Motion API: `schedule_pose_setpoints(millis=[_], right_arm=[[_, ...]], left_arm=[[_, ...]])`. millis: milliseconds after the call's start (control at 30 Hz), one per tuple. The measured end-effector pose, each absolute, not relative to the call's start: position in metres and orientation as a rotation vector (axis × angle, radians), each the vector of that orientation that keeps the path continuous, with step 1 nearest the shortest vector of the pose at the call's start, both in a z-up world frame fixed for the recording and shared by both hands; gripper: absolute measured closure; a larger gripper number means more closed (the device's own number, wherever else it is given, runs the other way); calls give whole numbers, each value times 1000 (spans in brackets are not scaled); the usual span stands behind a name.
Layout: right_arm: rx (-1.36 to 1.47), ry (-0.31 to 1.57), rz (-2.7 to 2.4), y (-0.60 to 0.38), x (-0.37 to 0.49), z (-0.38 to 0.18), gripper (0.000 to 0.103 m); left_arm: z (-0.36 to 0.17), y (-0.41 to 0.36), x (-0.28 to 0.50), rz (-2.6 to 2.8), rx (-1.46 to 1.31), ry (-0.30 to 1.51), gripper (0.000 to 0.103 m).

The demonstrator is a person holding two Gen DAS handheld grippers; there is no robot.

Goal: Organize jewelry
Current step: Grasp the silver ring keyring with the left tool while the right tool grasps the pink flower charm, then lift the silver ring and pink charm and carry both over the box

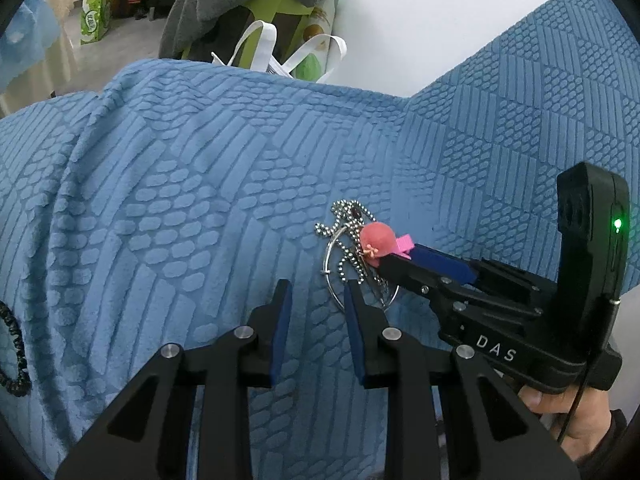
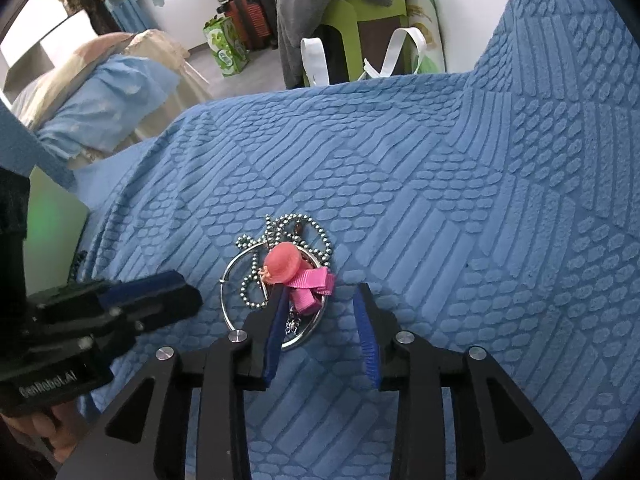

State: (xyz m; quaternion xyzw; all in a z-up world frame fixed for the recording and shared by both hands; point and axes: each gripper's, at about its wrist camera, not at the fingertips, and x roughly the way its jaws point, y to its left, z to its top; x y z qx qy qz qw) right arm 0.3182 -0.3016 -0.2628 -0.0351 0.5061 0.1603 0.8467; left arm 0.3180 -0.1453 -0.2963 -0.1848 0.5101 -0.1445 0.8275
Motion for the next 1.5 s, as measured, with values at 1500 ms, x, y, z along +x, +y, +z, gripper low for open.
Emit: schedule_pose_setpoints(millis=[1500], right_arm=[[-29, 878, 306, -302, 285, -202, 93]], left_arm=[[-238, -164, 301, -278, -253, 979, 97]])
